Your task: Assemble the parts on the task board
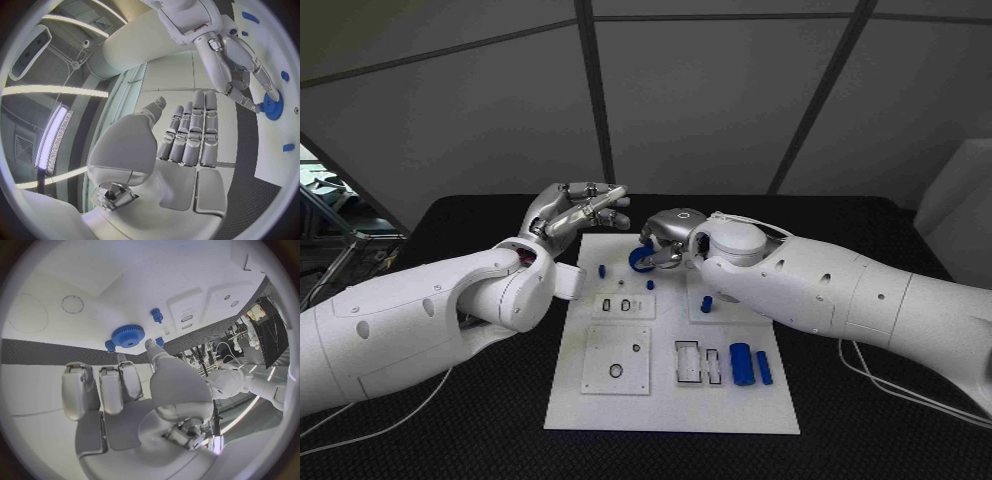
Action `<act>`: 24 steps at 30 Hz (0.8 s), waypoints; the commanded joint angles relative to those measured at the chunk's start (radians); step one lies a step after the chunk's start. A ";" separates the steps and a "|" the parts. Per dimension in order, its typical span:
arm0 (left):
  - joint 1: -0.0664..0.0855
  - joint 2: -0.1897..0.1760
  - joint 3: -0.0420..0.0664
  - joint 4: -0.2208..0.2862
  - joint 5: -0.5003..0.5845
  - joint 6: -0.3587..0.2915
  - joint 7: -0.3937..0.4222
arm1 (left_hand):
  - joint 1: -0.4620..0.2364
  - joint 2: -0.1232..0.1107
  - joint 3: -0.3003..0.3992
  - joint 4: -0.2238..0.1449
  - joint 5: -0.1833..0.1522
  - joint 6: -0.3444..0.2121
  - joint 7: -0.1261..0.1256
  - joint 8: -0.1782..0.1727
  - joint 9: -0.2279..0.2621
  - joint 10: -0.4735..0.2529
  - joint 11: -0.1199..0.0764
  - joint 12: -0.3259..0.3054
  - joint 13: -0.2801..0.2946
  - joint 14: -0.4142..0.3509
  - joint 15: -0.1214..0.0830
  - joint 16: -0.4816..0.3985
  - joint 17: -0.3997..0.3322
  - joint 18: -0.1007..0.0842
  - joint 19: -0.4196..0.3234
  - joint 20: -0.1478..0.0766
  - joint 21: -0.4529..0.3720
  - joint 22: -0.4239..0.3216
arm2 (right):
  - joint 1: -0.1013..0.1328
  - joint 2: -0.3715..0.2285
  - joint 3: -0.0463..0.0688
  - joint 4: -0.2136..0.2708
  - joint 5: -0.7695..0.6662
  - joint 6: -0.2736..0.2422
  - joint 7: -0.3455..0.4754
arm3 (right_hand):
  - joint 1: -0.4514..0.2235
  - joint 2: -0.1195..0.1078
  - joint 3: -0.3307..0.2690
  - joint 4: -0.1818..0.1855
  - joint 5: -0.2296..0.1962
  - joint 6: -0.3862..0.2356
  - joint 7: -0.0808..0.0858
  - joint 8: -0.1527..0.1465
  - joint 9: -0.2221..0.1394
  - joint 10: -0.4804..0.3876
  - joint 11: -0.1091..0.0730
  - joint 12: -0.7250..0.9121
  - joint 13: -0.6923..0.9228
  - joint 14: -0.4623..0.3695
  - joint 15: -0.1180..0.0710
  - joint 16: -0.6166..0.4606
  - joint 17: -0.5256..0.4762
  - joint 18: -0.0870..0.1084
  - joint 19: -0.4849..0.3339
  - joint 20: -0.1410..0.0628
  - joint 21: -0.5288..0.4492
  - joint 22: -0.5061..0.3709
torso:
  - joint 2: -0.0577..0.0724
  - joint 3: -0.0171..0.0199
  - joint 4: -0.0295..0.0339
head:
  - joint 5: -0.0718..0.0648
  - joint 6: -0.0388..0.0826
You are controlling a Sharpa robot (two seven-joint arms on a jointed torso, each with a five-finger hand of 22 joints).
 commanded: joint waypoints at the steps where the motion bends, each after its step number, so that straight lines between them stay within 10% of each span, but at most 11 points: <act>1: 0.001 0.000 0.001 0.001 0.001 -0.001 -0.005 | -0.008 0.010 -0.006 0.003 0.003 0.000 0.003 -0.007 0.000 -0.002 0.002 -0.006 0.000 -0.003 0.002 -0.007 0.003 -0.013 -0.006 0.002 -0.003 -0.001 | 0.002 -0.002 0.000 -0.004 0.053 0.047 0.023 | -0.038 0.005 -0.027 0.033 0.016 0.018 -0.001 0.004 0.002 0.005 0.000 0.010 0.044 0.074 0.002 0.001 0.133 -0.006 -0.001 0.003 -0.003 0.075 | 0.000 -0.0003 -0.0003 | 0.001 -0.002; 6: 0.001 0.000 0.001 0.000 0.001 -0.005 -0.009 | -0.008 0.014 -0.005 0.004 0.004 -0.002 0.004 -0.009 -0.001 -0.005 0.002 -0.007 0.000 -0.003 0.003 -0.008 0.004 -0.013 -0.006 0.002 -0.003 -0.001 | 0.002 -0.006 0.000 -0.006 0.074 0.018 0.032 | -0.024 0.019 -0.039 0.034 0.041 0.047 -0.005 0.009 0.004 0.012 -0.003 0.017 0.053 0.076 -0.003 0.004 0.138 -0.007 0.002 0.000 -0.001 0.081 | 0.000 0.0000 -0.0004 | 0.002 -0.002; 17: 0.001 -0.002 0.001 -0.001 0.001 0.000 -0.011 | -0.008 0.015 -0.005 0.004 0.004 -0.003 0.004 -0.010 -0.001 -0.005 0.002 -0.007 0.000 -0.003 0.003 -0.008 0.004 -0.013 -0.006 0.002 -0.003 -0.001 | 0.002 -0.054 0.000 0.033 0.106 -0.238 0.115 | 0.087 0.032 -0.040 -0.029 0.058 0.053 -0.008 -0.001 0.002 0.020 -0.006 0.022 0.062 0.077 -0.009 0.007 0.141 -0.009 0.008 -0.006 0.002 0.091 | -0.002 0.0003 0.0000 | -0.001 0.004; 24: 0.001 -0.008 0.001 -0.004 0.004 0.006 -0.011 | -0.008 0.016 -0.005 0.004 0.004 -0.003 0.004 -0.010 -0.001 -0.006 0.002 -0.007 0.000 -0.003 0.003 -0.008 0.005 -0.013 -0.006 0.002 -0.002 -0.001 | 0.002 -0.187 0.000 0.142 0.249 -0.246 0.248 | 0.159 0.042 -0.015 -0.077 0.094 0.092 -0.020 0.012 0.007 0.015 -0.016 0.013 0.056 0.075 -0.021 0.002 0.133 -0.008 0.004 -0.015 -0.001 0.085 | -0.004 -0.0002 -0.0028 | -0.007 0.014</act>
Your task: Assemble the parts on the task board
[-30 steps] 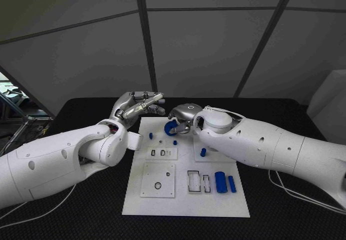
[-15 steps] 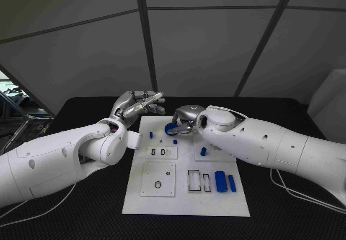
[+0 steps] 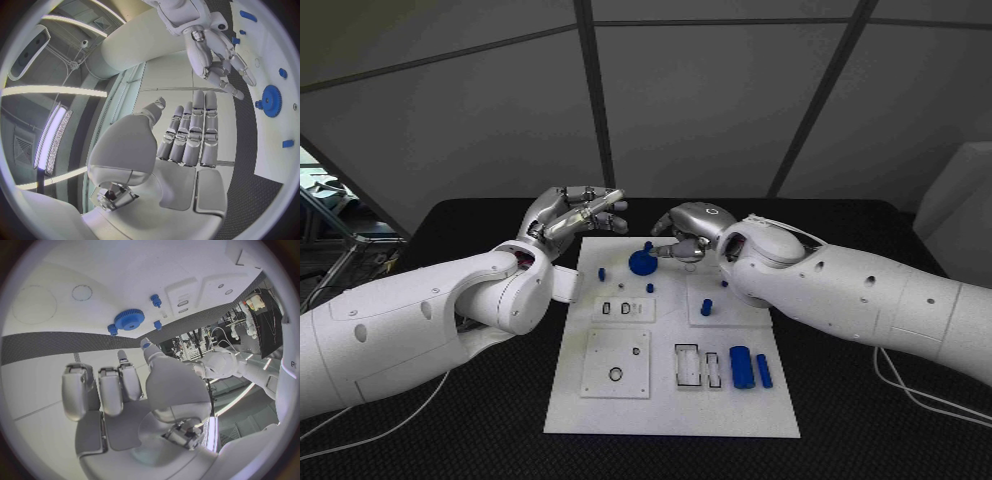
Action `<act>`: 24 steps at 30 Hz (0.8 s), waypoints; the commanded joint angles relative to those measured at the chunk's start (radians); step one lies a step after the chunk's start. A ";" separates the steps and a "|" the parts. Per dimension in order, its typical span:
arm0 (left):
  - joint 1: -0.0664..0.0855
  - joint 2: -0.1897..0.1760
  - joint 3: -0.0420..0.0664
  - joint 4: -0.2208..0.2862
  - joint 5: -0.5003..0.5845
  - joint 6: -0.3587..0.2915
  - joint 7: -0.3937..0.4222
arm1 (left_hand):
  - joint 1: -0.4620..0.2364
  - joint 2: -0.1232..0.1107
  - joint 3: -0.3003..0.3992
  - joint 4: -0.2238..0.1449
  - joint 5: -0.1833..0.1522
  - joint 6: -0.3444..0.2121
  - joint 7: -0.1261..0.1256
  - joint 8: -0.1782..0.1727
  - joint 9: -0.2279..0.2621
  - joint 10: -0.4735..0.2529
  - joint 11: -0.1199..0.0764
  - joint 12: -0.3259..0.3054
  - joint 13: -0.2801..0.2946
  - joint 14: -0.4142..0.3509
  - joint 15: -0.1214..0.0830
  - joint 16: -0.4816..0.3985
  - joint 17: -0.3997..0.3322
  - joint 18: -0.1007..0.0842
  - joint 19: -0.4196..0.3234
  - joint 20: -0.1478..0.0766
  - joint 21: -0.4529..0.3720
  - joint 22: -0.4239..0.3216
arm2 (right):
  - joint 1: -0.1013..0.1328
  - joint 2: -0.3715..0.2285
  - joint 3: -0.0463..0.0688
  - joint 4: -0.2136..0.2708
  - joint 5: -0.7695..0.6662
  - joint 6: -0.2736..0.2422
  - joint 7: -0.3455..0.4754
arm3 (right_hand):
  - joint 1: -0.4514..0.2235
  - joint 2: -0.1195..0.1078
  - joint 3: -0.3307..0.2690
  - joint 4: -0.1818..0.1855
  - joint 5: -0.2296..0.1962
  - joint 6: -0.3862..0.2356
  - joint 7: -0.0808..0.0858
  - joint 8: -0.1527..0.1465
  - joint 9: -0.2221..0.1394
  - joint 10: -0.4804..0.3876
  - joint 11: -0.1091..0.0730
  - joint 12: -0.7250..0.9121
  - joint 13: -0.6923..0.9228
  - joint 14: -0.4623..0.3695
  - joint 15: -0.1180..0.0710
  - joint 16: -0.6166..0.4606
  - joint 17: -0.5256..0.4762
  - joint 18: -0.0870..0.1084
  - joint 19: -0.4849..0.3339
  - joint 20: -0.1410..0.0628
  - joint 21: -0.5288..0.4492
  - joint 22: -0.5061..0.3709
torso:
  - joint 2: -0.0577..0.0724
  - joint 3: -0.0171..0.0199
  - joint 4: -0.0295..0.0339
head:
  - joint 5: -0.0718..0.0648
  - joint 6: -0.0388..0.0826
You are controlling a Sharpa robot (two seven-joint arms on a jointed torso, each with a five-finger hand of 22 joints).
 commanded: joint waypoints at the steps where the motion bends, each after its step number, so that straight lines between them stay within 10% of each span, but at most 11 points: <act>1: 0.001 -0.003 0.001 -0.002 0.005 0.010 0.001 | -0.002 0.010 -0.002 0.002 0.004 -0.003 0.004 -0.005 -0.001 -0.006 0.003 -0.003 0.000 -0.003 0.003 -0.006 0.002 -0.013 -0.006 0.002 -0.003 -0.001 | 0.002 -0.071 0.000 0.048 0.152 -0.040 0.149 | 0.036 0.006 0.013 -0.026 0.011 0.033 -0.008 0.017 0.005 -0.001 -0.011 -0.005 0.053 0.074 -0.013 -0.004 0.131 -0.007 -0.005 -0.010 -0.002 0.083 | -0.004 -0.0006 -0.0033 | -0.008 0.007; 13: 0.001 -0.005 0.001 -0.024 0.010 0.026 0.009 | 0.003 0.009 -0.002 -0.003 0.004 -0.004 0.004 -0.006 -0.001 -0.007 0.003 -0.003 -0.001 -0.004 0.003 -0.008 0.003 -0.013 -0.007 0.002 -0.002 -0.001 | 0.003 -0.350 -0.001 0.126 0.409 0.062 0.198 | 0.116 -0.039 0.026 -0.100 0.050 0.038 -0.010 0.006 -0.004 -0.010 -0.017 -0.019 0.044 0.073 -0.012 -0.011 0.123 -0.006 -0.011 -0.015 -0.008 0.075 | -0.019 0.0017 -0.0255 | -0.029 0.013; 24: 0.000 0.005 0.001 -0.040 0.021 0.040 0.004 | 0.007 0.008 -0.001 -0.006 0.004 -0.004 0.004 -0.007 0.000 -0.008 0.003 -0.003 -0.001 -0.004 0.003 -0.010 0.004 -0.013 -0.008 0.002 -0.002 -0.002 | -0.014 -0.380 -0.002 0.088 0.343 0.066 0.176 | 0.081 -0.070 -0.015 -0.086 0.034 0.003 -0.004 0.000 -0.005 -0.020 -0.012 -0.032 0.032 0.069 -0.004 -0.019 0.112 -0.002 -0.023 -0.007 -0.016 0.058 | -0.021 0.0061 -0.0277 | -0.039 0.006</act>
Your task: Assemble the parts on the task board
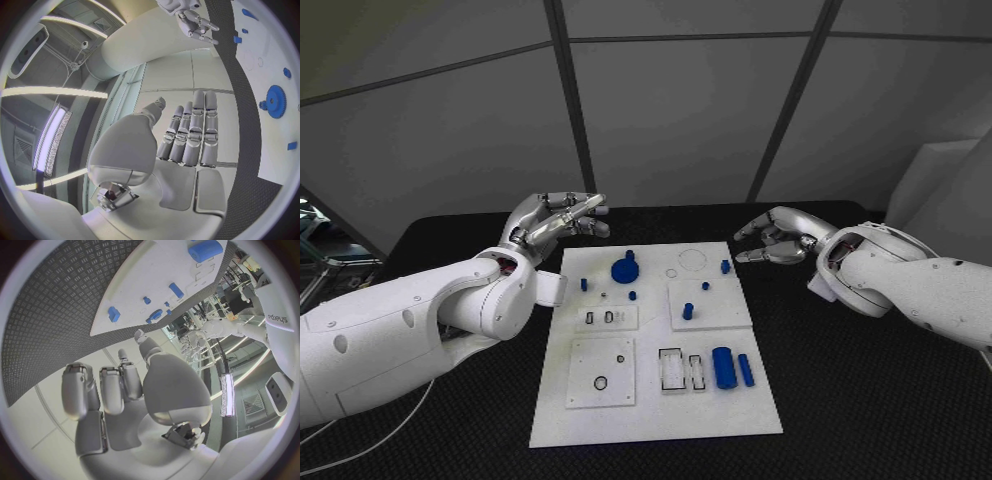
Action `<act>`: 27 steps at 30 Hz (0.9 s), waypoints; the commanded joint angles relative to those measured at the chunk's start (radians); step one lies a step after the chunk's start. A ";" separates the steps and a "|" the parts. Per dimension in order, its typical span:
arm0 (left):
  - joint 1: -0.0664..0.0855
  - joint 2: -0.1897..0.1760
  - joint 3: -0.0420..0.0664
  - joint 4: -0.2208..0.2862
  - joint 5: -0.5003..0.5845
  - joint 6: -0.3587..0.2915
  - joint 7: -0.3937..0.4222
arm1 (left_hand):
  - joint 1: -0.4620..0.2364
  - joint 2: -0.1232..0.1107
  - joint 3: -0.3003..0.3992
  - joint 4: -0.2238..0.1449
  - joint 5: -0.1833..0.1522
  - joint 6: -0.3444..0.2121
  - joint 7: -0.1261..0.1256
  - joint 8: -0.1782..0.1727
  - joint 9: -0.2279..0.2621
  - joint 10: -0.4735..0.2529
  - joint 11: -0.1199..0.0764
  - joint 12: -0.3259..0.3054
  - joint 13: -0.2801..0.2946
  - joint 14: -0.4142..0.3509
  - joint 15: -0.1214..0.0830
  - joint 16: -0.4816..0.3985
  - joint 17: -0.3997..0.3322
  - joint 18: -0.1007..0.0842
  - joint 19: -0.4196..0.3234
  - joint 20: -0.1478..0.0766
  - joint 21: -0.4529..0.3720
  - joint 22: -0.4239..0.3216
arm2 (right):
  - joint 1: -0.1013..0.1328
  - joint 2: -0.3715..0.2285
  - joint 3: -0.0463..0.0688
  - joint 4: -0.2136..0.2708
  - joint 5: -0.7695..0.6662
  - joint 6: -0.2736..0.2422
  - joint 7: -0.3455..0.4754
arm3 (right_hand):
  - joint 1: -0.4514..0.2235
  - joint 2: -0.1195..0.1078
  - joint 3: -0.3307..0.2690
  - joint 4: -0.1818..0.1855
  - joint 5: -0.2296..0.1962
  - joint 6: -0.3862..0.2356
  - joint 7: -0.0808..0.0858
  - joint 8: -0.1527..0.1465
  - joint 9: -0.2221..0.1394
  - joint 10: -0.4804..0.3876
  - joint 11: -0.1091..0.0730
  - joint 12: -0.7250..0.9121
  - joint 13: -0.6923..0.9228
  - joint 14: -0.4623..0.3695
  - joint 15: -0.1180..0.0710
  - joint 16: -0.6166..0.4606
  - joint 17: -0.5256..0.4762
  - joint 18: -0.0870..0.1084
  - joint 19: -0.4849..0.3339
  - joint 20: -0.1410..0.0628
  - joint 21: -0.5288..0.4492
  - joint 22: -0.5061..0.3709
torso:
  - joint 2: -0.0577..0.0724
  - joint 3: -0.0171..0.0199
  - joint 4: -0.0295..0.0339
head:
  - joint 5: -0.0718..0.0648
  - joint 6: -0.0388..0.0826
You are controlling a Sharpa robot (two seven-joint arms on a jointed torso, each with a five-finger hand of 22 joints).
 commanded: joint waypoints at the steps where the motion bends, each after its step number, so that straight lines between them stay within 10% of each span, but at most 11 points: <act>1: 0.000 0.003 0.001 -0.003 0.009 0.022 0.004 | 0.007 0.008 -0.001 -0.006 0.004 -0.004 0.004 -0.007 0.000 -0.008 0.002 -0.003 -0.001 -0.004 0.003 -0.006 0.002 -0.013 -0.008 0.002 -0.002 -0.002 | -0.013 0.014 0.000 -0.021 -0.035 0.012 0.007 | -0.004 -0.004 -0.007 0.000 0.004 -0.010 0.001 -0.003 -0.001 -0.005 -0.001 -0.004 0.032 0.073 0.007 -0.003 0.111 -0.002 -0.006 -0.002 -0.007 0.058 | -0.001 -0.0001 0.0009 | -0.002 -0.006; 27: -0.003 0.008 0.001 -0.008 0.010 0.031 -0.001 | 0.011 0.009 0.000 -0.009 0.004 -0.004 0.004 -0.008 0.000 -0.009 0.003 -0.003 -0.001 -0.005 0.003 -0.008 0.003 -0.013 -0.008 0.002 -0.002 -0.002 | -0.064 0.116 0.000 -0.146 -0.088 -0.027 0.008 | 0.022 0.021 0.001 -0.009 0.007 0.007 0.001 0.025 0.006 0.010 -0.001 0.016 0.055 0.079 0.007 0.011 0.133 -0.007 0.008 -0.001 0.001 0.079 | 0.000 -0.0021 0.0010 | -0.001 -0.019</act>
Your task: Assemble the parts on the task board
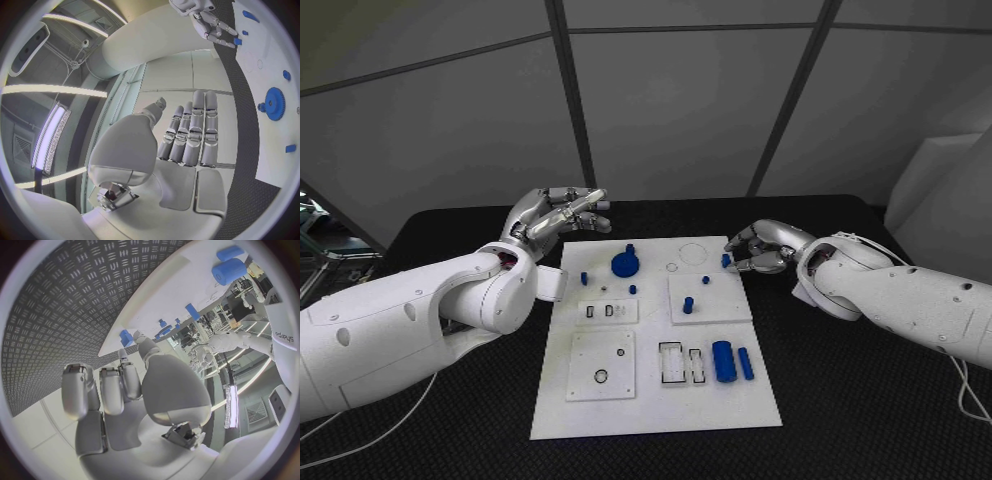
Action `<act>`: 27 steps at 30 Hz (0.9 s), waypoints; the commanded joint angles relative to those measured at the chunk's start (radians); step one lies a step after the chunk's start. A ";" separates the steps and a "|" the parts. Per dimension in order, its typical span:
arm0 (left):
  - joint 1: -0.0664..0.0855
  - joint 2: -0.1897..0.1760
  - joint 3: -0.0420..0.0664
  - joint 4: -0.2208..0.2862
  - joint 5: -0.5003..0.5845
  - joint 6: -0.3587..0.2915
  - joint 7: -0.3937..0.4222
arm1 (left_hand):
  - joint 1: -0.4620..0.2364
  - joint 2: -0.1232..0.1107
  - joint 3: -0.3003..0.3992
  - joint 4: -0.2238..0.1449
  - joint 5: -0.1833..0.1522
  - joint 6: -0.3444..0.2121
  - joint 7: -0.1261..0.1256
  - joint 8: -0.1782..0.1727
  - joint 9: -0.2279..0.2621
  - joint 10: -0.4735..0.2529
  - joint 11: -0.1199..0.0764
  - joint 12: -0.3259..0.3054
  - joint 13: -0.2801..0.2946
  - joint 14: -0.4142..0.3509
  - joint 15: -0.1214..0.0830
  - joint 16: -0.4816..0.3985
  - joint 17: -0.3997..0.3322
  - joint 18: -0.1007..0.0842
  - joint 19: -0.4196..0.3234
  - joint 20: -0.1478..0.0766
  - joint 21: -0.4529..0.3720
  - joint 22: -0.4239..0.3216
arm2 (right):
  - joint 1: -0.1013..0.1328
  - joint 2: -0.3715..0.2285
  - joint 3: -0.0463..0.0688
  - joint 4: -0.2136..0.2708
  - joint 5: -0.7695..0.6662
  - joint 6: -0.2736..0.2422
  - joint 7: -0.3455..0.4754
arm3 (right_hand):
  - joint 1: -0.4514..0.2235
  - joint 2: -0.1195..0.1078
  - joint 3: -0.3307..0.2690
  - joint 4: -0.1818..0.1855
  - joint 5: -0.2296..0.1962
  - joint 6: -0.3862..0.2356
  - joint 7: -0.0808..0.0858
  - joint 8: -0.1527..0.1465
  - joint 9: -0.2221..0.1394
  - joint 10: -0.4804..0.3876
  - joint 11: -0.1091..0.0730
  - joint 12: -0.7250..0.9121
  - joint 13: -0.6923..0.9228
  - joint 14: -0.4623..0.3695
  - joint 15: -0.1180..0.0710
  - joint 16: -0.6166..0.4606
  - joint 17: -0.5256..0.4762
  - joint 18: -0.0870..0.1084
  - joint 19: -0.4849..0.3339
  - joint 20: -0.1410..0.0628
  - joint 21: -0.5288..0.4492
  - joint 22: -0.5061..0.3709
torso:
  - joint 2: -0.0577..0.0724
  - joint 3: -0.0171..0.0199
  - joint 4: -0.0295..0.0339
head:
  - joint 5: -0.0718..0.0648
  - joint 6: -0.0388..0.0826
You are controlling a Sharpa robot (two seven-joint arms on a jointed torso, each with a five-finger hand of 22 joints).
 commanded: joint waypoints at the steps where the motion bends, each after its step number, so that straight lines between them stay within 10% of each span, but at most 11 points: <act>1: 0.001 0.001 0.001 0.000 0.003 0.015 0.000 | 0.005 0.004 -0.002 -0.006 0.004 -0.004 0.004 -0.004 0.000 -0.005 -0.001 -0.003 -0.001 -0.005 0.003 -0.003 0.001 -0.013 -0.005 -0.001 -0.002 -0.002 | 0.001 0.003 0.001 -0.002 -0.008 -0.023 0.005 | 0.003 0.011 0.002 0.002 -0.004 0.006 0.001 0.003 0.001 0.010 -0.001 0.004 0.056 0.075 0.003 0.005 0.134 -0.007 0.008 -0.001 0.001 0.079 | 0.000 0.0002 -0.0001 | -0.001 -0.001; 27: 0.000 0.003 0.001 0.000 0.003 0.025 -0.010 | 0.006 0.004 -0.002 -0.007 0.004 -0.004 0.005 -0.005 0.000 -0.005 -0.001 -0.002 -0.001 -0.005 0.003 -0.005 0.002 -0.013 -0.005 -0.001 -0.002 -0.002 | 0.001 0.036 0.001 -0.034 -0.018 0.010 -0.022 | 0.029 0.049 0.036 -0.012 -0.047 0.049 0.004 0.027 0.002 0.022 0.001 0.019 0.073 0.078 0.005 0.012 0.145 -0.010 0.021 0.001 0.009 0.099 | -0.001 0.0003 0.0001 | 0.006 -0.006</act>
